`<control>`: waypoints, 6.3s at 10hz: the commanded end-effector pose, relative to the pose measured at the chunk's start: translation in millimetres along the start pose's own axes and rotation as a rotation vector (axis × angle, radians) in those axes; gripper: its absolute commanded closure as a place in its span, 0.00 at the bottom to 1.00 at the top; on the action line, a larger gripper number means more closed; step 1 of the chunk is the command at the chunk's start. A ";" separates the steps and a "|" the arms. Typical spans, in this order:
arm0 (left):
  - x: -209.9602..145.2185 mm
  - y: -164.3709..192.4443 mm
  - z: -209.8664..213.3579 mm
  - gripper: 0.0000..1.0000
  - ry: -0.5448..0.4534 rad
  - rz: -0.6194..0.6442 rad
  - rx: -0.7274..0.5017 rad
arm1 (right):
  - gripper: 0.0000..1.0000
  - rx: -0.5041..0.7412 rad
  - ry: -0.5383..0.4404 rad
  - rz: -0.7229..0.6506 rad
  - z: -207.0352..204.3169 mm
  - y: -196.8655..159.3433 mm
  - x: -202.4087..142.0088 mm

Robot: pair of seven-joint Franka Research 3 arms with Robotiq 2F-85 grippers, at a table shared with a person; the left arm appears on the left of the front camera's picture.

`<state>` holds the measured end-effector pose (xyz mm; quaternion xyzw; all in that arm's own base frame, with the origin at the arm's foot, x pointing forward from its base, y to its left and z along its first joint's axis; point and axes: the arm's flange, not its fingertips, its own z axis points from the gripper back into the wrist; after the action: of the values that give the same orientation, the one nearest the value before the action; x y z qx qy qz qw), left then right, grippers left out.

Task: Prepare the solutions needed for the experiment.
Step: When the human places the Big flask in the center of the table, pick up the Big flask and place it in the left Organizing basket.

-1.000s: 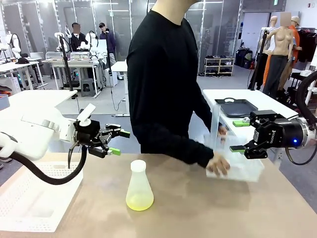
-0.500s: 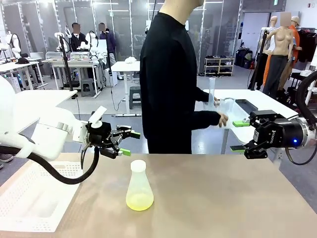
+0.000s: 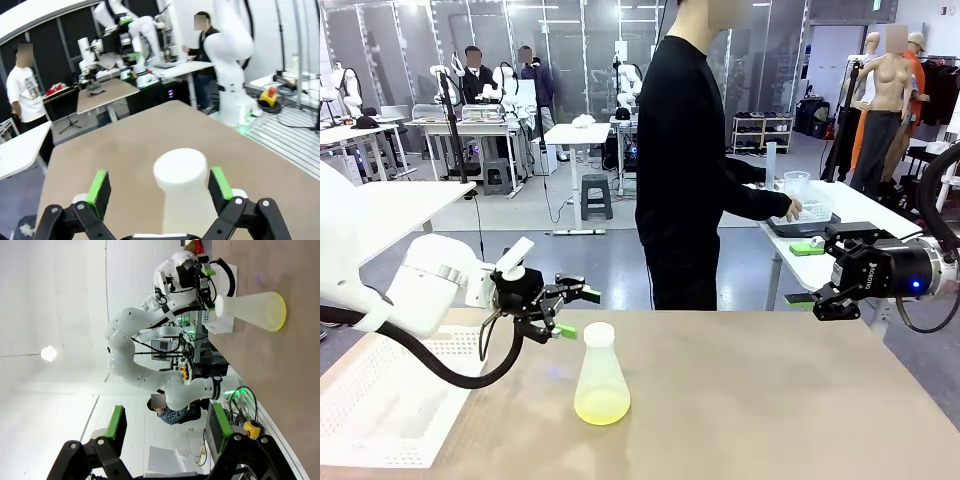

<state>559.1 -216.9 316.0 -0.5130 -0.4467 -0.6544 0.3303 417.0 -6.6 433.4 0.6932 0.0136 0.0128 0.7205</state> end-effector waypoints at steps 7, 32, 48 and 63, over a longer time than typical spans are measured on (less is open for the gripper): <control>-37.9 20.6 -0.8 0.00 -0.082 0.098 -0.284 | 0.15 0.010 0.000 0.004 0.2 1.6 1.3; -68.2 23.0 -73.2 0.62 -0.134 0.266 -0.376 | 0.15 0.010 0.000 0.004 0.2 1.6 1.3; -56.9 28.8 -75.1 0.95 -0.048 0.298 -0.329 | 0.15 0.010 0.000 0.004 0.2 1.6 1.3; 135.7 30.3 43.9 0.95 0.135 0.178 -0.280 | 0.15 0.010 0.000 0.004 0.2 1.6 1.3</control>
<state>576.8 -206.3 455.9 -0.5446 -0.2875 -0.7195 0.3211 417.0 -6.7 433.2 0.6931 0.0138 0.0125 0.7206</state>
